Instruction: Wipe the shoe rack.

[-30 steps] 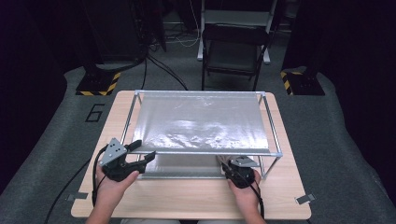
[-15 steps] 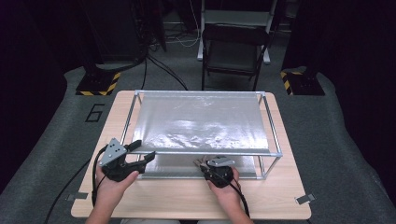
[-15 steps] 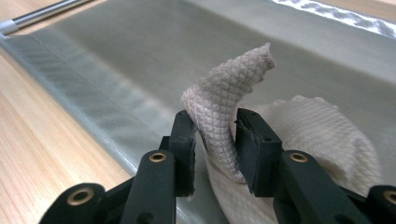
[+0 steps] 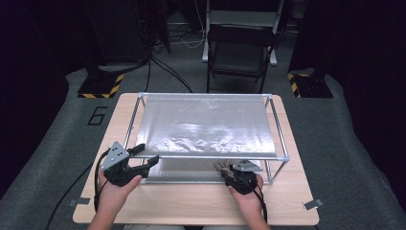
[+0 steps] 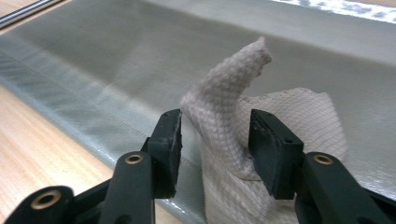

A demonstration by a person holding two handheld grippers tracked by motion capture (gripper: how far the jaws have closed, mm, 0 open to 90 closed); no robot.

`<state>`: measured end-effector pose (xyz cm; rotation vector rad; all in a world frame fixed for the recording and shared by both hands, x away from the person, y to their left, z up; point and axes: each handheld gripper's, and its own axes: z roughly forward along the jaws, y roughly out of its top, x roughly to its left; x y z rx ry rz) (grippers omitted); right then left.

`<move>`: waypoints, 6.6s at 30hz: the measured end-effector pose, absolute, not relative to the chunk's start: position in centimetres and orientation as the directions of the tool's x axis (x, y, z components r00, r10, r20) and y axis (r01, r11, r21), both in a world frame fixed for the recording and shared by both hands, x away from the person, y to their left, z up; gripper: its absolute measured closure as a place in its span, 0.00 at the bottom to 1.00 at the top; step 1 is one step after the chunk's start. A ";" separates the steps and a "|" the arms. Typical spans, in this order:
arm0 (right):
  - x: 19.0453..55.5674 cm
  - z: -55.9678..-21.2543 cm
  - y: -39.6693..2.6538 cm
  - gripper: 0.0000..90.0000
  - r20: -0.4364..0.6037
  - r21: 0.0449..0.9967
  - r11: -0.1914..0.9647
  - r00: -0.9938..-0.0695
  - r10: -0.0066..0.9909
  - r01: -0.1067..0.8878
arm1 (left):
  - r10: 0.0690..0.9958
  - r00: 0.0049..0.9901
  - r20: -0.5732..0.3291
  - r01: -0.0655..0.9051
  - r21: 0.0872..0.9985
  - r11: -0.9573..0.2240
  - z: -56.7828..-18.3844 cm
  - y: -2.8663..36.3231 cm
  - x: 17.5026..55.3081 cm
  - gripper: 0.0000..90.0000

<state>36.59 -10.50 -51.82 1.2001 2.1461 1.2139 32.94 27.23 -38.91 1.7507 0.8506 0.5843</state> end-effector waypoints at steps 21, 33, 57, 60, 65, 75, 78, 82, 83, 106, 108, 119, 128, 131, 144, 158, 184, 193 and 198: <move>36.7 -51.6 -3.9 0.83 0.160 0.815 0.271 -0.648 0.745 0.513 | 0.780 0.626 -0.010 0.258 0.946 -0.195 -38.9 27.2 32.9 0.36; 36.5 -50.9 -4.6 0.63 0.048 0.861 0.311 -0.673 0.738 0.402 | 0.785 0.620 0.000 0.257 0.945 -0.203 -38.8 27.6 33.2 0.36; 34.5 -49.9 -7.0 0.51 0.040 0.876 0.276 -0.630 0.776 0.395 | 0.737 0.675 -0.035 0.269 0.942 -0.202 -37.1 25.7 30.4 0.45; 34.4 -49.9 -7.5 0.50 0.035 0.872 0.282 -0.625 0.780 0.400 | 0.722 0.691 -0.027 0.271 0.936 -0.225 -38.1 24.9 29.9 0.45; 34.2 -49.9 -8.0 0.49 0.044 0.870 0.273 -0.615 0.788 0.412 | 0.718 0.694 -0.047 0.304 0.924 -0.233 -40.7 24.1 29.8 0.44; 33.9 -50.4 -9.2 0.55 0.063 0.863 0.254 -0.592 0.803 0.437 | 0.738 0.674 -0.039 0.340 0.903 -0.264 -45.5 23.2 31.5 0.40; 33.8 -50.6 -9.8 0.58 0.048 0.857 0.267 -0.584 0.811 0.441 | 0.734 0.678 -0.050 0.351 0.899 -0.263 -46.3 22.5 32.0 0.38; 33.8 -51.0 -10.8 0.59 0.050 0.846 0.259 -0.552 0.832 0.467 | 0.722 0.690 -0.047 0.350 0.895 -0.276 -47.1 21.4 32.7 0.38; 33.9 -51.1 -11.0 0.59 0.048 0.850 0.249 -0.539 0.841 0.465 | 0.716 0.697 -0.042 0.346 0.894 -0.284 -47.2 21.1 32.9 0.38; 34.6 -52.7 -13.0 0.50 0.107 0.810 0.213 -0.496 0.862 0.546 | 0.709 0.697 -0.109 0.395 0.883 -0.253 -50.4 15.2 35.4 0.33; 34.6 -52.7 -13.0 0.49 0.106 0.810 0.223 -0.509 0.854 0.542 | 0.705 0.703 -0.095 0.385 0.884 -0.265 -50.5 14.7 35.8 0.33; 34.6 -52.7 -13.1 0.49 0.082 0.800 0.260 -0.527 0.846 0.541 | 0.707 0.701 -0.097 0.407 0.868 -0.285 -51.0 12.3 37.0 0.33; 34.5 -52.8 -12.8 0.50 0.049 0.791 0.287 -0.522 0.851 0.541 | 0.716 0.696 -0.049 0.427 0.830 -0.358 -51.6 11.8 37.6 0.69; 34.5 -52.7 -12.8 0.51 0.066 0.800 0.265 -0.517 0.853 0.538 | 0.685 0.727 0.045 0.375 0.811 -0.450 -51.3 12.4 37.6 0.86; 34.4 -52.7 -12.8 0.52 0.057 0.798 0.279 -0.527 0.848 0.534 | 0.739 0.674 -0.001 0.423 0.821 -0.384 -50.9 16.3 36.6 0.86; 34.4 -52.7 -12.8 0.52 0.072 0.797 0.262 -0.518 0.853 0.544 | 0.768 0.641 0.004 0.460 0.798 -0.388 -52.6 14.4 37.8 0.62; 34.4 -52.7 -12.7 0.54 0.065 0.797 0.278 -0.534 0.843 0.536 | 0.789 0.614 -0.027 0.480 0.806 -0.346 -52.0 15.9 37.4 0.85; 34.3 -52.6 -12.7 0.54 0.054 0.793 0.289 -0.534 0.843 0.537 | 0.757 0.651 0.056 0.424 0.800 -0.424 -51.7 15.8 37.2 0.86; 34.3 -52.7 -12.7 0.54 0.057 0.793 0.286 -0.534 0.844 0.537 | 0.809 0.584 0.065 0.467 0.789 -0.400 -51.3 19.0 37.5 0.86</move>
